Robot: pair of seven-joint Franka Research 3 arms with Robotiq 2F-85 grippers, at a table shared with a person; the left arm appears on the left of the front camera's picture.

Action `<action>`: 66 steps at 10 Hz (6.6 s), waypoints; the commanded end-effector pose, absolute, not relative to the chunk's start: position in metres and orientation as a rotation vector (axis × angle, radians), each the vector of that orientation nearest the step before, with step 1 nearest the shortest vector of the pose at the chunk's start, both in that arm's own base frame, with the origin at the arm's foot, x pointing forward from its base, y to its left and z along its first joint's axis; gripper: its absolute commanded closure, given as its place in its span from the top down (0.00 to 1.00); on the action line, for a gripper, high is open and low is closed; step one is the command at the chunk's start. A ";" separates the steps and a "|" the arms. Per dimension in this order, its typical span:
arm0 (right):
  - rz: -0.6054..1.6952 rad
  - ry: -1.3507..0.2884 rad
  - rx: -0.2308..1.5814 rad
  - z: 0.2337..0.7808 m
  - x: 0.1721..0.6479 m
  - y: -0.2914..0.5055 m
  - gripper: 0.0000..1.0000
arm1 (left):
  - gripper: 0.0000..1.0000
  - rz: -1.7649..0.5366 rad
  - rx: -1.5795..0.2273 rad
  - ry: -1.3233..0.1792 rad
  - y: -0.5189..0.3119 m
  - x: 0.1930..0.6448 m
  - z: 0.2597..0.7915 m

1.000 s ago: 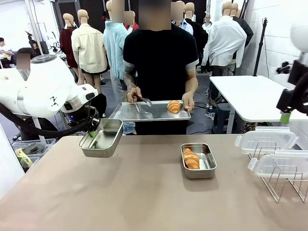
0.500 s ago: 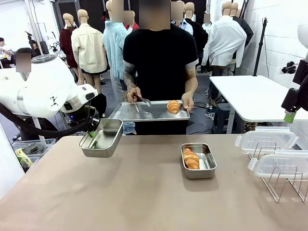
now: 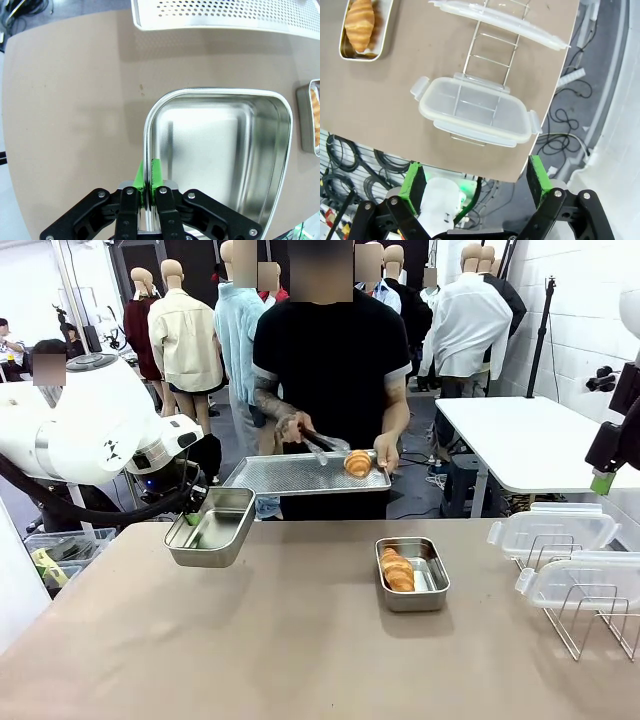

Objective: Place the bread in airtight containers.
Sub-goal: Once an object is inside an Airtight Container , place the container in the center of the table, then pick up one Airtight Container lid and hand it to the human.

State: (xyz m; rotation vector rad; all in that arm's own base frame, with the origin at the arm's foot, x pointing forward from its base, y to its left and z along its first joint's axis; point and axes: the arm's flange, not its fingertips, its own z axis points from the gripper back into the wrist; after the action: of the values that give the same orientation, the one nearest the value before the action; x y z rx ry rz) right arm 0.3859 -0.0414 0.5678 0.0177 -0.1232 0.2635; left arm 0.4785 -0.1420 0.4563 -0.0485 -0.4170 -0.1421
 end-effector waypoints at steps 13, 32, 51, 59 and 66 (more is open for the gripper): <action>0.243 -0.118 0.010 0.566 0.384 -0.040 1.00 | 0.00 -0.148 -0.053 -0.430 -0.140 0.479 0.459; 0.243 -0.118 0.010 0.566 0.384 -0.040 1.00 | 0.00 -0.148 -0.053 -0.430 -0.140 0.479 0.459; 0.243 -0.118 0.010 0.566 0.384 -0.040 1.00 | 0.00 -0.142 -0.049 -0.417 -0.142 0.479 0.456; 0.243 -0.118 0.010 0.566 0.384 -0.040 1.00 | 0.00 0.025 -0.002 -0.356 -0.103 0.516 0.344; 0.243 -0.118 0.010 0.566 0.384 -0.040 1.00 | 0.62 -0.023 0.021 -0.307 -0.109 0.511 0.352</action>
State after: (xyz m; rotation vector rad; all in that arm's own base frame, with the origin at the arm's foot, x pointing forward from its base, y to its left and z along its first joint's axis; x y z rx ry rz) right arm 0.3855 -0.0418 0.5680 0.0160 -0.1235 0.2616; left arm 0.5183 -0.1015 0.3254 0.0114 -0.2762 -0.0057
